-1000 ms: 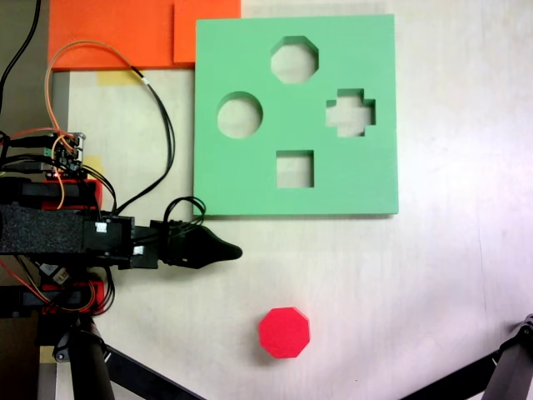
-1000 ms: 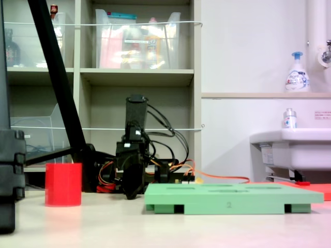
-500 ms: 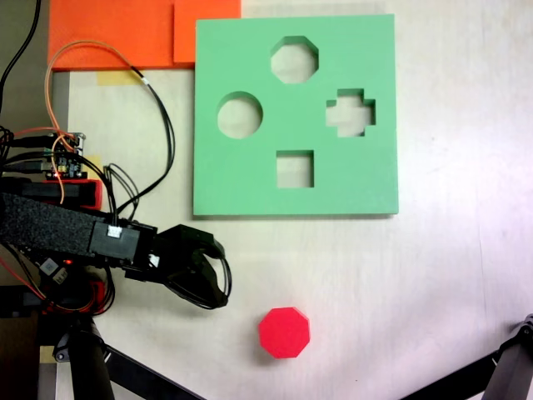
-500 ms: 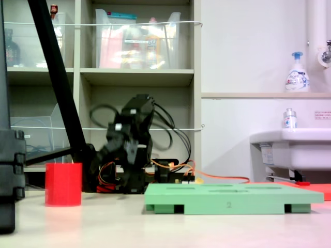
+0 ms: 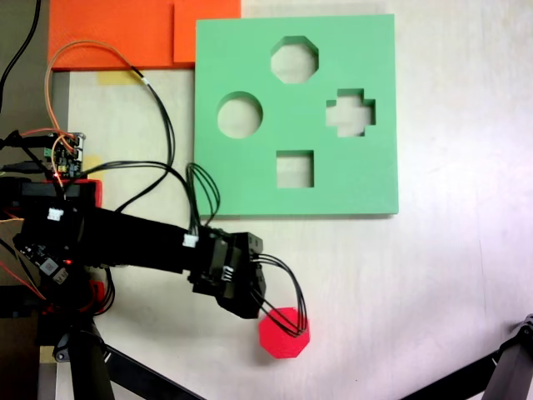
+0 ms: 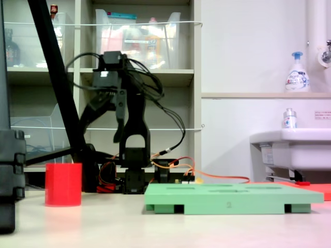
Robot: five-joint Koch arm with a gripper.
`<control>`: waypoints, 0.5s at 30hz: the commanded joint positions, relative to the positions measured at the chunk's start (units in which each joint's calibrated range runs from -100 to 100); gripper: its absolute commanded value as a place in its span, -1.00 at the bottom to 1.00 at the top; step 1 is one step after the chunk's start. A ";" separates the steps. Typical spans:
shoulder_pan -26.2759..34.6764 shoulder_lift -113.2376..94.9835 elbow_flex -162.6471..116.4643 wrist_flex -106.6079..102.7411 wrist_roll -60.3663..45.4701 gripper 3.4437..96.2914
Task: Put the octagonal pillar block into the corresponding hole
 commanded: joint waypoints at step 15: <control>-5.08 28.37 10.37 0.44 -2.25 0.98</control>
